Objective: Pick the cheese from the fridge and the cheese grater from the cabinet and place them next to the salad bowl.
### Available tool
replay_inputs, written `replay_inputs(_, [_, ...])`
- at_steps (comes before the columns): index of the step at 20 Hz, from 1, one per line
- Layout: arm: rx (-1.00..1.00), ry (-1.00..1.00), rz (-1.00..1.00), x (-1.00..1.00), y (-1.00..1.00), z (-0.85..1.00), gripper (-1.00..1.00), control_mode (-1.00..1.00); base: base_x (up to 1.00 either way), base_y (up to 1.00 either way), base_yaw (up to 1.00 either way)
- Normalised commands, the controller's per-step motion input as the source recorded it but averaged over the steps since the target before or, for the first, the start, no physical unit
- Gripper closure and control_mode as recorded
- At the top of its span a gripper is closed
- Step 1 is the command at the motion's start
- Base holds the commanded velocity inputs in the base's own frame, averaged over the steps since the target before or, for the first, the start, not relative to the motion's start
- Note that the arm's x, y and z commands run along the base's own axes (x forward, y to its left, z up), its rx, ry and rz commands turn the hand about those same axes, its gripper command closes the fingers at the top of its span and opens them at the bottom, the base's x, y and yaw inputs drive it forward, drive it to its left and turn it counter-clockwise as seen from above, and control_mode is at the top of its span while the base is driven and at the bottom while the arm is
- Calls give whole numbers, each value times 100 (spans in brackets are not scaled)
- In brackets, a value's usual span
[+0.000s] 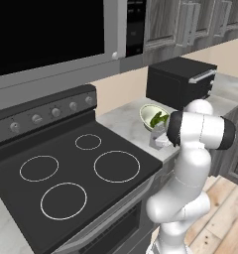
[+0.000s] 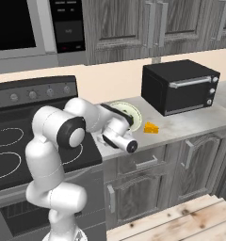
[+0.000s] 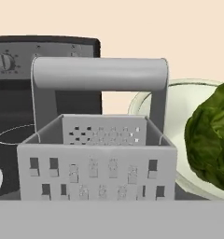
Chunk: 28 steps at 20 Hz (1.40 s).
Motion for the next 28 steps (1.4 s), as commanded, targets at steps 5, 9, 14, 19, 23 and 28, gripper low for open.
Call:
replay_inputs(5, [0,-7,0,0,0,0,100,-100,0,0,0])
replay_inputs(9, [0,0,0,0,0,-4,100,-100,0,0,0])
replay_inputs(14, [-4,1,0,0,0,-6,100,-100,0,0,0])
replay_inputs(19, [0,0,0,0,0,0,100,-100,0,0,0])
replay_inputs(23, [0,0,0,0,0,0,-100,-100,0,0,0])
replay_inputs(28, [0,0,0,0,0,0,-100,-100,0,0,0])
